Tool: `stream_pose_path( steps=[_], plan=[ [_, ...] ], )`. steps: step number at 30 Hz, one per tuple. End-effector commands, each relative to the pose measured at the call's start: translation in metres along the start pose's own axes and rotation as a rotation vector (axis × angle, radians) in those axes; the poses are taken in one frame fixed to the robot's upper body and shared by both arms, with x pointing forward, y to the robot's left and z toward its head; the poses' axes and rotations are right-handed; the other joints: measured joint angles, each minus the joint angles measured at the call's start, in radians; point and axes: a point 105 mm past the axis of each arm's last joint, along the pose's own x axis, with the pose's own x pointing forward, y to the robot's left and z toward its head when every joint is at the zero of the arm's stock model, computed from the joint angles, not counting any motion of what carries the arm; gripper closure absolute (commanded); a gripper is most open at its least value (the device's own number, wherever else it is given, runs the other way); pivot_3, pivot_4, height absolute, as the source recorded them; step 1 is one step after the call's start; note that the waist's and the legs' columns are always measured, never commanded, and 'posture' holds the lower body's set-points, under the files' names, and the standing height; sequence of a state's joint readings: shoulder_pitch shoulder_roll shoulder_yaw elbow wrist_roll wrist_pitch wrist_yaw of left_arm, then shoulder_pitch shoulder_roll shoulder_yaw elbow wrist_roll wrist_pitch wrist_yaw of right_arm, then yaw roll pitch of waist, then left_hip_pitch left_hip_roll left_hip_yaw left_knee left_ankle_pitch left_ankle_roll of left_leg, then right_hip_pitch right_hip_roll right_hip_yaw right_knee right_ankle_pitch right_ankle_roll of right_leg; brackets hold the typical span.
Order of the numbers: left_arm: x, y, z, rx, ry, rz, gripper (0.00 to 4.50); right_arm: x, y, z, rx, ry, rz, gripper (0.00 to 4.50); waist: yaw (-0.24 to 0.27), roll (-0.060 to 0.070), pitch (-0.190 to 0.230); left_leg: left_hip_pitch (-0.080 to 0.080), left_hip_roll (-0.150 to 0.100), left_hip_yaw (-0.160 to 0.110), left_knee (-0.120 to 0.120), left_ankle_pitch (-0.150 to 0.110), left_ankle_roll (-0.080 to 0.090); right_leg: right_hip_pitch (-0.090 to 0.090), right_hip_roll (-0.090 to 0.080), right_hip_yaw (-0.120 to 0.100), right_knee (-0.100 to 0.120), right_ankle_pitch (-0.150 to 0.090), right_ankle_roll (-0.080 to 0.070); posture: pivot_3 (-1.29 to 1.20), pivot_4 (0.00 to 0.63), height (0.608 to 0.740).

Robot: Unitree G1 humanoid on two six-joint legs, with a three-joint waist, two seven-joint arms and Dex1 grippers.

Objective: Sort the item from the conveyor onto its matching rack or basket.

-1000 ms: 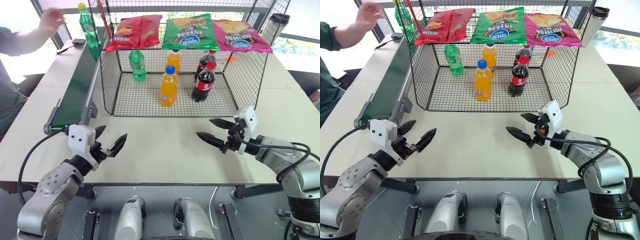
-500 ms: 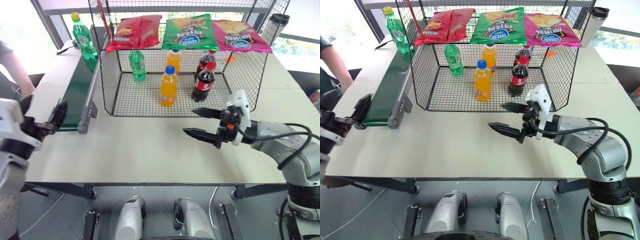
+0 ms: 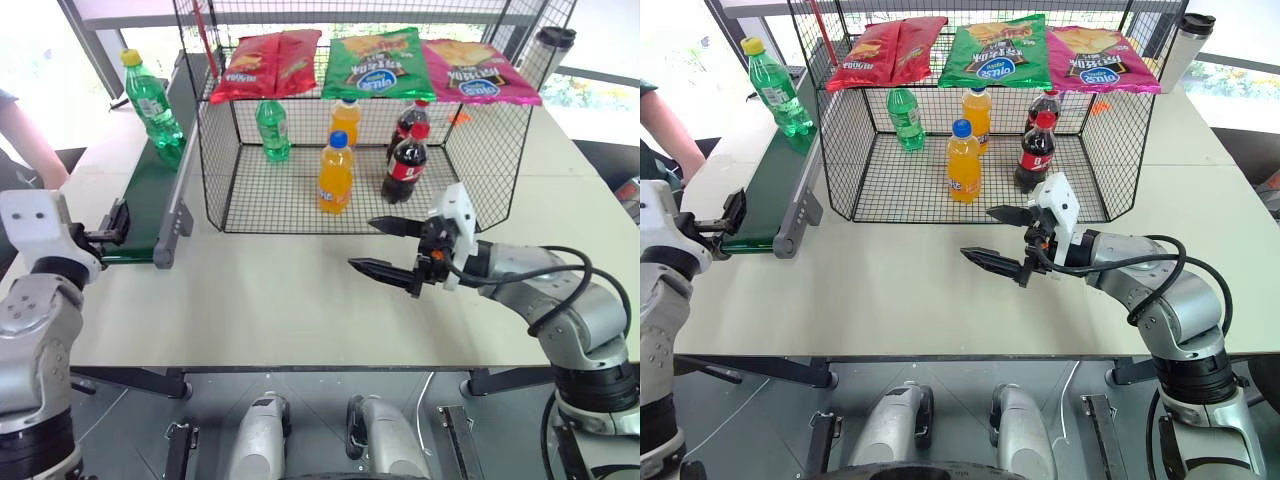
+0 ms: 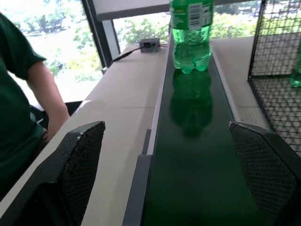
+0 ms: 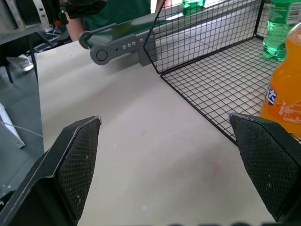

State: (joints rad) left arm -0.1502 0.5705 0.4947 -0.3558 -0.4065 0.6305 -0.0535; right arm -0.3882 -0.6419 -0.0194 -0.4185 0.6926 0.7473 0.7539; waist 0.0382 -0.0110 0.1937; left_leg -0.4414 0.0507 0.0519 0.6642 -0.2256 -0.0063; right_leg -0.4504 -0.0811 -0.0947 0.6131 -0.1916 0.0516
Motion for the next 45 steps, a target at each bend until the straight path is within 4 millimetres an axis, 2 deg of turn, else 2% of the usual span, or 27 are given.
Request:
stream_pose_path(
  steps=[1,13,27,30,31,32,39,41,45],
  plan=[
    [0.005,-0.002,0.010,0.020,-0.042,-0.012,0.09,-0.004,-0.002,0.009,-0.033,-0.042,-0.027,0.00,0.000,0.000,0.000,0.000,0.000,0.000,0.000,0.000,0.000,0.000,0.000,0.000,0.000,0.000,0.000,0.00,0.150,0.740],
    [0.018,-0.020,0.013,0.024,-0.052,-0.068,0.09,-0.005,-0.002,0.009,-0.027,-0.053,-0.052,0.00,0.000,0.000,0.000,0.000,0.000,0.000,0.000,0.000,0.000,0.000,0.000,0.000,0.000,0.000,0.000,0.00,0.150,0.740],
    [0.028,-0.024,0.019,0.030,-0.084,-0.046,0.09,-0.006,-0.003,0.008,-0.024,-0.053,-0.071,0.00,0.000,0.000,0.000,0.000,0.000,0.000,0.000,0.000,0.000,0.000,0.000,0.000,0.000,0.000,0.000,0.00,0.150,0.740],
    [0.029,-0.028,0.020,0.029,-0.092,-0.057,0.82,-0.007,-0.004,0.007,-0.022,-0.052,-0.077,0.00,0.001,0.000,0.000,0.000,0.000,0.000,0.000,0.000,0.000,0.000,0.000,0.000,0.000,0.000,0.000,0.00,0.150,0.740],
    [0.029,-0.028,0.020,0.028,-0.092,-0.057,1.33,-0.007,-0.004,0.007,-0.022,-0.052,-0.079,0.00,0.000,0.000,0.000,0.000,0.000,0.000,0.000,0.000,0.000,0.000,0.000,0.000,0.000,0.000,0.000,0.00,0.150,0.740],
    [0.029,-0.028,0.020,0.028,-0.092,-0.057,1.57,-0.007,-0.004,0.007,-0.022,-0.051,-0.082,0.00,0.000,0.000,0.000,0.000,0.000,0.000,0.000,0.000,0.000,0.000,0.000,0.000,0.000,0.000,0.000,0.00,0.150,0.740],
    [0.025,-0.027,0.020,0.028,-0.094,-0.054,1.59,-0.007,-0.006,0.006,-0.019,-0.051,-0.091,0.00,0.001,0.000,0.000,0.000,0.000,0.000,0.000,0.000,0.000,0.000,0.000,0.000,0.001,0.000,0.000,0.00,0.150,0.740],
    [0.020,-0.029,0.028,0.010,-0.130,-0.060,1.59,-0.007,-0.008,0.005,-0.019,-0.050,-0.092,0.00,0.001,0.000,0.000,0.000,0.000,0.000,0.000,0.000,0.000,0.000,0.000,0.000,0.000,0.000,0.000,0.00,0.150,0.740],
    [0.001,-0.034,0.059,0.029,-0.254,-0.069,1.59,-0.009,-0.012,0.006,-0.022,-0.054,-0.104,0.00,0.000,-0.002,0.001,-0.001,0.000,0.000,0.000,0.000,0.000,0.000,0.000,0.000,0.000,0.001,-0.001,0.00,0.150,0.740]
  ],
)
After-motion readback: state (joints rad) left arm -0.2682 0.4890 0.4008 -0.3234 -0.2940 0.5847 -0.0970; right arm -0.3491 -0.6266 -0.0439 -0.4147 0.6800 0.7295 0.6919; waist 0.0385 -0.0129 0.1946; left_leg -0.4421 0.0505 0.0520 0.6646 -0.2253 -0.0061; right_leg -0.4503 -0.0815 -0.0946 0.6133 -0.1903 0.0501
